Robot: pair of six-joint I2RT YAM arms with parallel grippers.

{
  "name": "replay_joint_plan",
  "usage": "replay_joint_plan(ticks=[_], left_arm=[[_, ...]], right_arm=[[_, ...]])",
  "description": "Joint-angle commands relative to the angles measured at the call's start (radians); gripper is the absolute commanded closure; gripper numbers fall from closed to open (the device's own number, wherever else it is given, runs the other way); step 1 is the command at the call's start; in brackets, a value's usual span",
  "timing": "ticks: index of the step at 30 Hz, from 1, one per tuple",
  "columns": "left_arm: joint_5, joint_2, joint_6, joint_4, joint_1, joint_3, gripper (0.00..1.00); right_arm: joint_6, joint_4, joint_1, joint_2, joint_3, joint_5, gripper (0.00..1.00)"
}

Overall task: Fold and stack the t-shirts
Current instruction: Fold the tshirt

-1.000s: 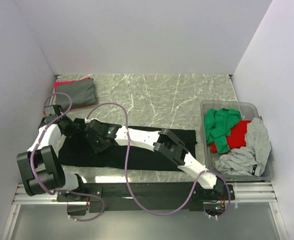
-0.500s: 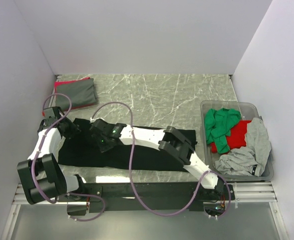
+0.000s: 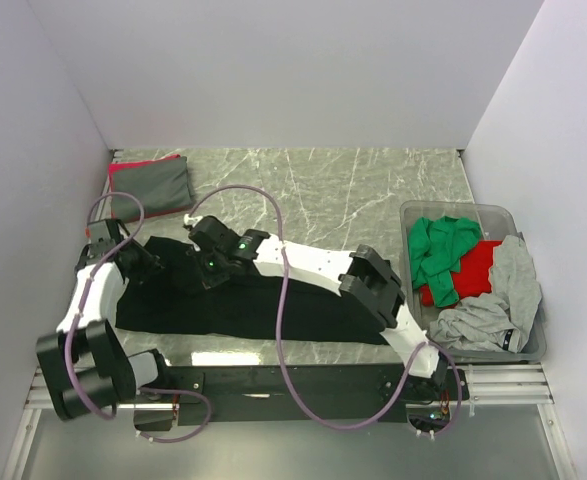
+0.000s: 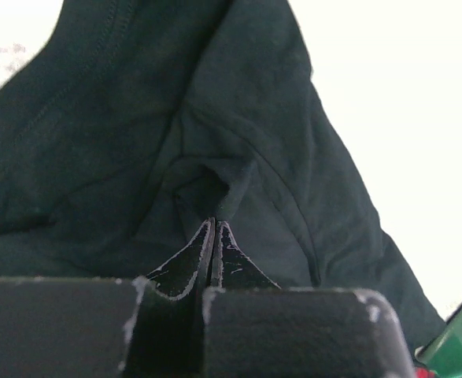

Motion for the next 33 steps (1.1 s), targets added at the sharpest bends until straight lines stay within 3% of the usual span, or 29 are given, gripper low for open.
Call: replay_joint_plan(ticks=[1,9,20,33], left_arm=[[-0.018,0.074,0.022,0.06,0.004,0.059,1.0],[-0.003,0.217,0.036,0.1,0.002,0.122,1.0],[0.012,0.262,0.064,0.11,0.004,0.124,1.0],[0.042,0.276,0.052,0.14,0.004,0.102,1.0]], right_arm=[[-0.015,0.023,0.006,0.067,0.113,-0.04,0.96],[-0.006,-0.007,0.006,0.19,0.231,-0.06,0.79],[0.014,0.0,0.015,0.242,0.248,-0.067,0.71],[0.0,-0.003,0.037,0.253,0.236,-0.055,0.53]])
